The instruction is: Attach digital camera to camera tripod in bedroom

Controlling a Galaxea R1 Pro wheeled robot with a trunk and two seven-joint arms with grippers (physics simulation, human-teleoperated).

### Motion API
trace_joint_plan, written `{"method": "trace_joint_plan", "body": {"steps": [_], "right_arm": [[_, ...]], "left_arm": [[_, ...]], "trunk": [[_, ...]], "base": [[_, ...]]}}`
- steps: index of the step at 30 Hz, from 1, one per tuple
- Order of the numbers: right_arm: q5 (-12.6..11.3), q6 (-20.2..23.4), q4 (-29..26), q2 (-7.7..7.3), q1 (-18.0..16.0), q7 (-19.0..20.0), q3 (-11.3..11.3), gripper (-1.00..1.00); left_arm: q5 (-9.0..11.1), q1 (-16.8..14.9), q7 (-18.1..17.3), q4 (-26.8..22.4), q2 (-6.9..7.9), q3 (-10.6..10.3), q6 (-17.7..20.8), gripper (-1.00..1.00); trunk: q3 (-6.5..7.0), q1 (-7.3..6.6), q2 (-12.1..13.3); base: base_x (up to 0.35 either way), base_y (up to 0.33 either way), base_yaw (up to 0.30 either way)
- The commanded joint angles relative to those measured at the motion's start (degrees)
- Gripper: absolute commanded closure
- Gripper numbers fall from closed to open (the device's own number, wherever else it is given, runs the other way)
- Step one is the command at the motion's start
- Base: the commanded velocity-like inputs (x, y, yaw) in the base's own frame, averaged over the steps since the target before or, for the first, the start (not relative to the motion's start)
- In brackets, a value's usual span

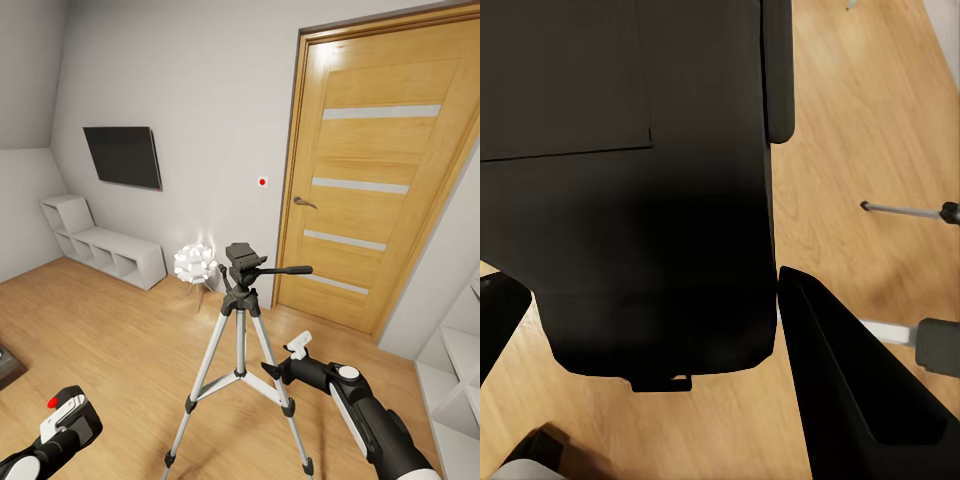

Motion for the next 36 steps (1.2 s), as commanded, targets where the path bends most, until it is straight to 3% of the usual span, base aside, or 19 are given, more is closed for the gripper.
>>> {"method": "trace_joint_plan", "body": {"steps": [1,15,36], "right_arm": [[0.4,0.2,-0.1,0.02,-0.1,0.2,0.2,-1.00],[2.9,-0.4,1.1,0.41,-0.1,0.1,1.5,-1.00],[4.5,-8.3,9.2,0.03,-1.1,0.1,1.3,-1.00]], "left_arm": [[0.5,0.0,0.4,-0.1,0.02,0.0,0.2,1.00],[0.5,0.0,0.3,-0.2,0.00,0.0,0.2,1.00],[0.5,-0.1,0.3,-0.6,0.01,0.0,0.1,1.00]], "trunk": [[-0.12,0.04,-0.1],[-0.12,0.04,-0.1],[-0.12,0.04,-0.1]], "base": [[0.000,0.000,0.000],[0.000,0.000,0.000],[0.000,0.000,0.000]]}}
